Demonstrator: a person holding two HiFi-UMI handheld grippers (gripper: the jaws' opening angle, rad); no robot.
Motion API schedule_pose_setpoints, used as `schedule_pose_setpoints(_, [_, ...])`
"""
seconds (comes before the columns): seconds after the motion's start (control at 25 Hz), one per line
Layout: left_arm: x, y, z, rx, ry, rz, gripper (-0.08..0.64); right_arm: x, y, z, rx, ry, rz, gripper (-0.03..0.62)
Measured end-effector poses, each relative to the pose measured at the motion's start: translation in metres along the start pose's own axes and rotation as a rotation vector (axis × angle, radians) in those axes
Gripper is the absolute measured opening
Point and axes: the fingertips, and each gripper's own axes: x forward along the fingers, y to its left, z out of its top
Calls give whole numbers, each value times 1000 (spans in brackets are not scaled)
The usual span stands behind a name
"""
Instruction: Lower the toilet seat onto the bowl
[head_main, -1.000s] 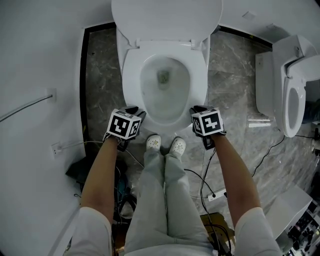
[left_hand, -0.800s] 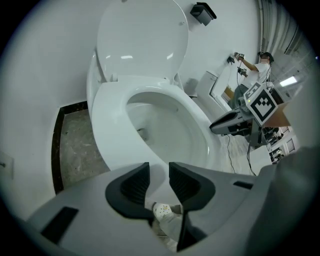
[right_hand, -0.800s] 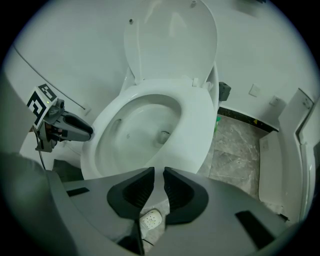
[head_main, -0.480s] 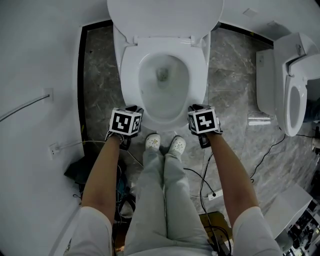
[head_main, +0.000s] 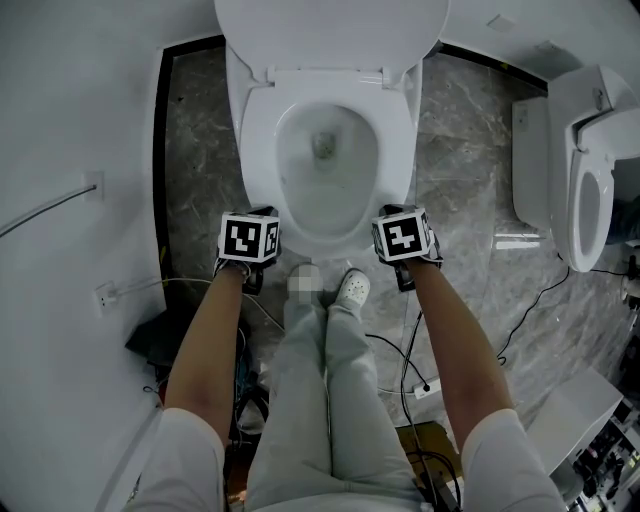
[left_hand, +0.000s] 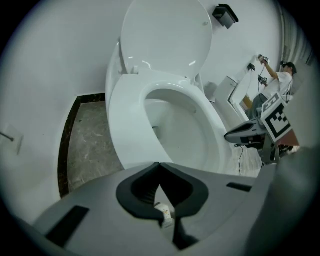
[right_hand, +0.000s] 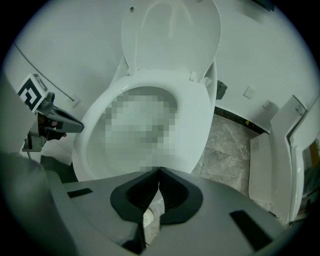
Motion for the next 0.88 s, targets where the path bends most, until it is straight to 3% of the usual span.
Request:
schedule_pose_setpoints(0.16, [-1, -1, -1, 41, 0, 8, 9, 1, -2, -2, 34, 13, 7, 26])
schedule_pose_setpoints(0.88, [-57, -13, 30, 9, -84, 28, 9, -56, 11, 27, 82, -65, 42, 26])
